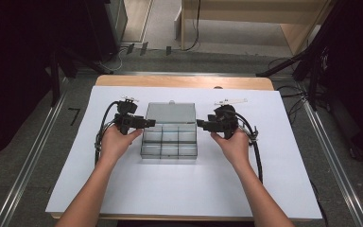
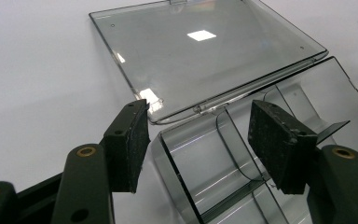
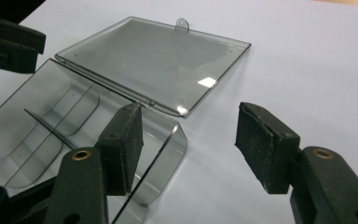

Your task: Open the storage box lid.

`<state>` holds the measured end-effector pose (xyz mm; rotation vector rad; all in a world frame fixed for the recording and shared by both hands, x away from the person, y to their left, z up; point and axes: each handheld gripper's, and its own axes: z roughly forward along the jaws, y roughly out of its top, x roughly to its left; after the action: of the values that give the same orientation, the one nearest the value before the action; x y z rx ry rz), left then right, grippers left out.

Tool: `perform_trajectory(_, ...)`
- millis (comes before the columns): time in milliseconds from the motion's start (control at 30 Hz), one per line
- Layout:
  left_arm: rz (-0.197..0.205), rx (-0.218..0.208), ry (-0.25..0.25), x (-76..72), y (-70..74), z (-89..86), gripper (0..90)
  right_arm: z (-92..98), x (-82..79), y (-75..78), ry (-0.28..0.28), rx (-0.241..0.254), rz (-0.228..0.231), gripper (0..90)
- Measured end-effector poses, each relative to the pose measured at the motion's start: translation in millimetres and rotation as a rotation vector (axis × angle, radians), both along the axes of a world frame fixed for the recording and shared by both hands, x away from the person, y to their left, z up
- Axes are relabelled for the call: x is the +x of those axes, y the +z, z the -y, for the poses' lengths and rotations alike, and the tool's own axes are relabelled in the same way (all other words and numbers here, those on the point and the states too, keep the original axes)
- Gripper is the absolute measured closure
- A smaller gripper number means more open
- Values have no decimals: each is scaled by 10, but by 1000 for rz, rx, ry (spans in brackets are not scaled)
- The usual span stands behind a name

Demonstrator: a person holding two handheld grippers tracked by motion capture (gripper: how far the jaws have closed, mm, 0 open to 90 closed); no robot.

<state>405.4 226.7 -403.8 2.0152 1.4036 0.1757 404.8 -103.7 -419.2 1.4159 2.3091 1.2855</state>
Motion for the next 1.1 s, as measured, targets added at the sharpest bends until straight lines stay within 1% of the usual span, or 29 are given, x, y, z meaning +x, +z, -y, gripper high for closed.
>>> perform_trajectory(67, 0, -4, 3, -6, 3, -10, 393, 22, -10, 4, 6, -17, -3, 427)
perform_trajectory(200, 2, 1, 0, -26, 4, -9, 394, 79, -40, 17, 7, -19, -9, 429)
perform_trajectory(333, -5, -9, 4, -31, 3, -6, 393, 133, -78, 30, 13, -32, -25, 444)
perform_trajectory(367, -9, -13, 4, -31, 1, -6, 392, 148, -85, 30, 20, -29, -26, 446)
perform_trajectory(467, -7, -8, 4, -36, -2, -2, 392, 183, -105, 32, 24, -39, -40, 446)
perform_trajectory(533, -4, -12, 5, -44, 1, -3, 392, 198, -113, 34, 29, -41, -39, 446)
perform_trajectory(633, -2, -5, -4, -54, 7, -6, 392, 212, -133, 40, 37, -57, -36, 446)
perform_trajectory(800, 12, -7, -15, -76, 19, 2, 391, 233, -156, 34, 54, -98, -53, 444)
perform_trajectory(867, 19, 2, -18, -88, 31, 0, 390, 264, -155, 24, 51, -100, -56, 445)
perform_trajectory(933, 22, 4, -18, -95, 39, -6, 391, 294, -154, 11, 44, -123, -57, 446)
perform_trajectory(1100, 28, 2, -18, -113, 54, -21, 390, 352, -151, -13, 43, -151, -79, 448)
